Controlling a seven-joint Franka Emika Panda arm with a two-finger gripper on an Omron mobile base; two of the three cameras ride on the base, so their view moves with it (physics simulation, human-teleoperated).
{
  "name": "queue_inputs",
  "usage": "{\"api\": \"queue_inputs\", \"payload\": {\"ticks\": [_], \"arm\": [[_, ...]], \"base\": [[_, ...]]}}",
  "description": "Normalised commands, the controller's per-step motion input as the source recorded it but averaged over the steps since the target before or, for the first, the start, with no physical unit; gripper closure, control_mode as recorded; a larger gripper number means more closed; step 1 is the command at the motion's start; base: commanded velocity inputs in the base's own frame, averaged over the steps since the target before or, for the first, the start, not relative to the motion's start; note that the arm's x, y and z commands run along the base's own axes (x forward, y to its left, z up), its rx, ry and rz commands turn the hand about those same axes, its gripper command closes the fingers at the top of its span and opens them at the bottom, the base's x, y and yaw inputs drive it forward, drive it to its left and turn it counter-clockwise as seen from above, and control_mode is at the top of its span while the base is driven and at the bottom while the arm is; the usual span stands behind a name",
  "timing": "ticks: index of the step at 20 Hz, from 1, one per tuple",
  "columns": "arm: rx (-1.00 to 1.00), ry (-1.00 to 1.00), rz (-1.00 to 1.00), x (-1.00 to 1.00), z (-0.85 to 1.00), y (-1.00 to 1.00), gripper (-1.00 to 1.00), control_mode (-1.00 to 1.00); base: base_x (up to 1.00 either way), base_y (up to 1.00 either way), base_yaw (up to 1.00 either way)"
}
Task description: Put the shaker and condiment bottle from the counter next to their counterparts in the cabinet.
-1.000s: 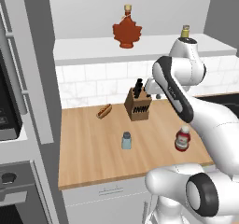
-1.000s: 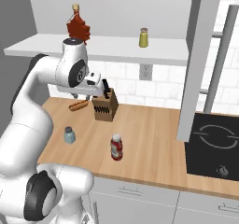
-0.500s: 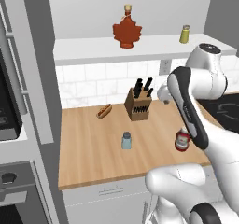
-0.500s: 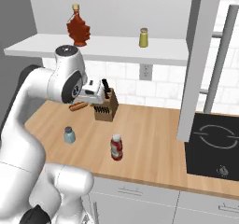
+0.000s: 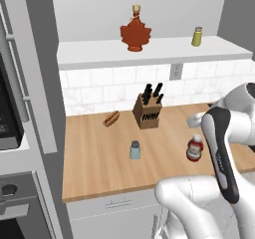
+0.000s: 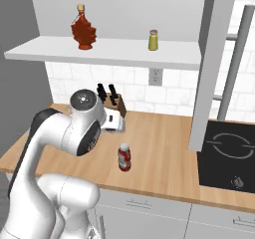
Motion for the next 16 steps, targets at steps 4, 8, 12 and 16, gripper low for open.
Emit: {"api": "queue_inputs", "payload": {"ticks": [4,8,12,16], "arm": [[0.02,-0.04,0.16,0.00,-0.22,-0.68,-1.00,-1.00],[0.02,-0.16,0.30,0.00,-0.20,-0.75,-1.00,-1.00],[0.01,-0.15,0.35,0.03,-0.34,-0.64,-1.00,-1.00],[0.00,-0.20,0.27,0.34,-0.42,-0.03,-1.00,-1.00]], "base": [[0.00,0.00,0.00],[0.00,0.00,0.00],[0.00,0.00,0.00],[0.00,0.00,0.00]]}}
